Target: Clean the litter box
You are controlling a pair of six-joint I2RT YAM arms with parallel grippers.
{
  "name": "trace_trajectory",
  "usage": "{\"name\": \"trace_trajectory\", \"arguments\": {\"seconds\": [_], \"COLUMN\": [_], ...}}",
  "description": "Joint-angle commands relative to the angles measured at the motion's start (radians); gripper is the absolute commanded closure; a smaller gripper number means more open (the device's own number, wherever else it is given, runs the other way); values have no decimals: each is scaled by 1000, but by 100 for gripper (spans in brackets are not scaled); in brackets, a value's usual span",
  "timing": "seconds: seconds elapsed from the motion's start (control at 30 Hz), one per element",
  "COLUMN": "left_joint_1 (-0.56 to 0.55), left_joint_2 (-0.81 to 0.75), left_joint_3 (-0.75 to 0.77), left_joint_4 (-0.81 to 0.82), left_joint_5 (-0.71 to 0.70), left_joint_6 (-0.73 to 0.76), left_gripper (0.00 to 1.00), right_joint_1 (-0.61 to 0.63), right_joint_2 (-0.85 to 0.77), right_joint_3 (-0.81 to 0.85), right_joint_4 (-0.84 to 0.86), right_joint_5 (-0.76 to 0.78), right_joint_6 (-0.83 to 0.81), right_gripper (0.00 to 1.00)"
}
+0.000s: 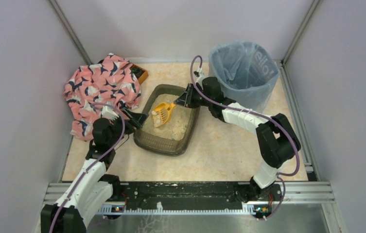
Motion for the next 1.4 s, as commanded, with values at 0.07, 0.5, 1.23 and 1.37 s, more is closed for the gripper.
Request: {"name": "trace_trajectory", "arguments": {"seconds": [0.07,0.5,1.23,1.37], "left_joint_1": [3,3,3,3], "left_joint_2": [14,-13,-23,-17], "left_joint_3": [18,-9,-37,-36], "left_joint_4": [16,15,56,63], "left_joint_5": [27,25,20,25], "left_joint_6": [11,-2,-12,-12], "left_gripper": [6,6,6,6], "right_joint_1": [16,-10,-17,-36], "right_joint_2": [-53,-80,-229,-230], "right_joint_3": [33,-24,-31,-52], "right_joint_4": [51,115,45,28], "right_joint_5": [56,-7,50,52], "right_joint_6": [-36,27,17,3], "right_gripper": [100,100,100,100]}}
